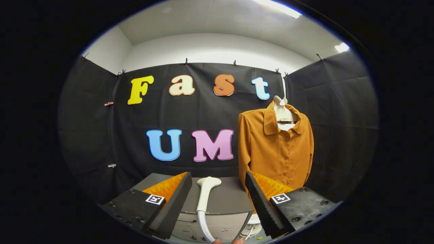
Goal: Iron the clothes twice with a garment steamer, once on the left side and once on the right side.
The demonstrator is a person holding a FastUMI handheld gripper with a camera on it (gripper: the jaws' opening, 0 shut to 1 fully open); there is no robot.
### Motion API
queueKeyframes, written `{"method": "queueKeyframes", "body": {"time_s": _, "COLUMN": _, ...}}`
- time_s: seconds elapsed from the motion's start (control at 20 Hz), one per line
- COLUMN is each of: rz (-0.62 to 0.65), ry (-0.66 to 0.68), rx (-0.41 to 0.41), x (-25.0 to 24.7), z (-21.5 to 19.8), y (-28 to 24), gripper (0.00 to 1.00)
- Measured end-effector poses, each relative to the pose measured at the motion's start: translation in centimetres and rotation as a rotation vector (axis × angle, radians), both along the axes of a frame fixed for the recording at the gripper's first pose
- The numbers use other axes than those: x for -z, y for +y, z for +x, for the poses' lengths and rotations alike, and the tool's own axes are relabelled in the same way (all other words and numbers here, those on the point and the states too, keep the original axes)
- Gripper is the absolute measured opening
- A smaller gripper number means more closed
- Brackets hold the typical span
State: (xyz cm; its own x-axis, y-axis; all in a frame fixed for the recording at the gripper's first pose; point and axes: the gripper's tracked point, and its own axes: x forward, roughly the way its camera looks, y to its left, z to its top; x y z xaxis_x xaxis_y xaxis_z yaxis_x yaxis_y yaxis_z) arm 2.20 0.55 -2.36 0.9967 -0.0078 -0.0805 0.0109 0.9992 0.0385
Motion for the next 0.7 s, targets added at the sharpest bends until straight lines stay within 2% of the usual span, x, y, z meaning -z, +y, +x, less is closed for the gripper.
{"method": "queueKeyframes", "body": {"time_s": 0.2, "rz": 0.043, "ry": 0.157, "rx": -0.005, "x": 3.7, "z": 1.8, "y": 1.3, "gripper": 0.99}}
{"method": "queueKeyframes", "body": {"time_s": 0.4, "rz": 0.074, "ry": 0.355, "rx": -0.053, "x": 9.3, "z": 4.7, "y": 3.6, "gripper": 0.99}}
{"method": "queueKeyframes", "body": {"time_s": 0.55, "rz": 0.065, "ry": 0.521, "rx": -0.075, "x": 14.7, "z": 6.4, "y": 5.1, "gripper": 0.99}}
{"method": "queueKeyframes", "body": {"time_s": 0.7, "rz": 0.034, "ry": 0.610, "rx": -0.085, "x": 18.3, "z": 7.9, "y": 6.2, "gripper": 0.99}}
